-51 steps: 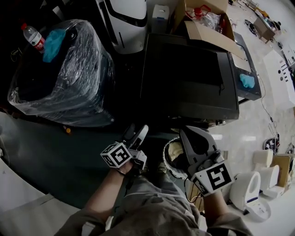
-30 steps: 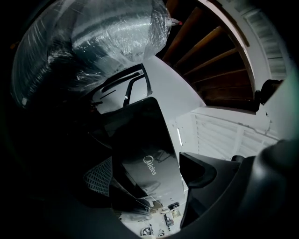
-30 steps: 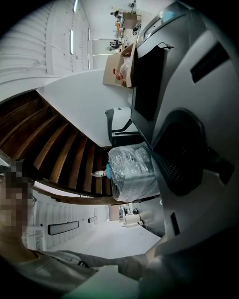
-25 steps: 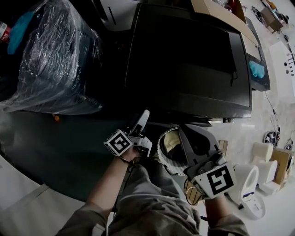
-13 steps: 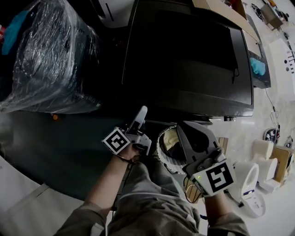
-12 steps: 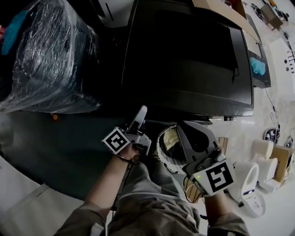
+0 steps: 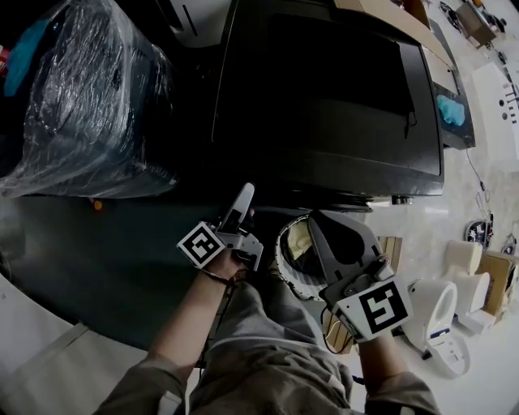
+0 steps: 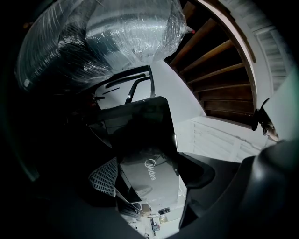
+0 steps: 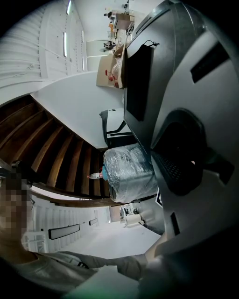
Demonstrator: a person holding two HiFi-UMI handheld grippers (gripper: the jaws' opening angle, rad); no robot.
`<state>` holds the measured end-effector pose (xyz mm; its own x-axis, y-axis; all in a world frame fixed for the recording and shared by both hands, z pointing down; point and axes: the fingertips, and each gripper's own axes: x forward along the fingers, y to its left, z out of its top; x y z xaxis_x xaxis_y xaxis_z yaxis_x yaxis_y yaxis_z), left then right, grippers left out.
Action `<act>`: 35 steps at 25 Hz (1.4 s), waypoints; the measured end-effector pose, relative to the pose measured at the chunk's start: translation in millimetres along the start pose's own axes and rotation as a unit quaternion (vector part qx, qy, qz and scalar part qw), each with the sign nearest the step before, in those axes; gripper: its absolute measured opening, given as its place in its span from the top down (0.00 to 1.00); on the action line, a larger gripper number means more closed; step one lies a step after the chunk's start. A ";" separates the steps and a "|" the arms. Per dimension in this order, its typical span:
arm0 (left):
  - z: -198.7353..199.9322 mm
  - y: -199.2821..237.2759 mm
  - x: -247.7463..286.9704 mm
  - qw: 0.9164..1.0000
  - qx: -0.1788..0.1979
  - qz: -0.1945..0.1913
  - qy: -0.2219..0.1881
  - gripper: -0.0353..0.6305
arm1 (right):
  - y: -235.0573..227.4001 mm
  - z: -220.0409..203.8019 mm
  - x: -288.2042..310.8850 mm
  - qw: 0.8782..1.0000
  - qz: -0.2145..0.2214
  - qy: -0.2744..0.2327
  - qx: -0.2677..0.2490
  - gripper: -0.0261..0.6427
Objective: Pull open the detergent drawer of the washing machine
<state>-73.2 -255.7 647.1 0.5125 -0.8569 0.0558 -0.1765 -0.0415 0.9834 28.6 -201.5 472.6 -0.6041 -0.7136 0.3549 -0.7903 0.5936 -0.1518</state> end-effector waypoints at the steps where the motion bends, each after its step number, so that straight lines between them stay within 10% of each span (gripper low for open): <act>1: -1.5 0.1 -3.2 1.000 0.000 0.002 0.000 0.31 | 0.9 -1.9 -2.7 1.000 0.000 0.003 -0.002 0.91; 35: -59.1 -2.0 -119.6 0.999 0.005 0.032 0.030 0.32 | 53.9 -20.4 -65.9 0.999 0.010 0.022 -0.031 0.91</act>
<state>-84.5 -122.7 648.6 0.5496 -0.8253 0.1299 -0.2195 0.0074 0.9756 27.9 -115.0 459.8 -0.6129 -0.6858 0.3924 -0.7699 0.6301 -0.1012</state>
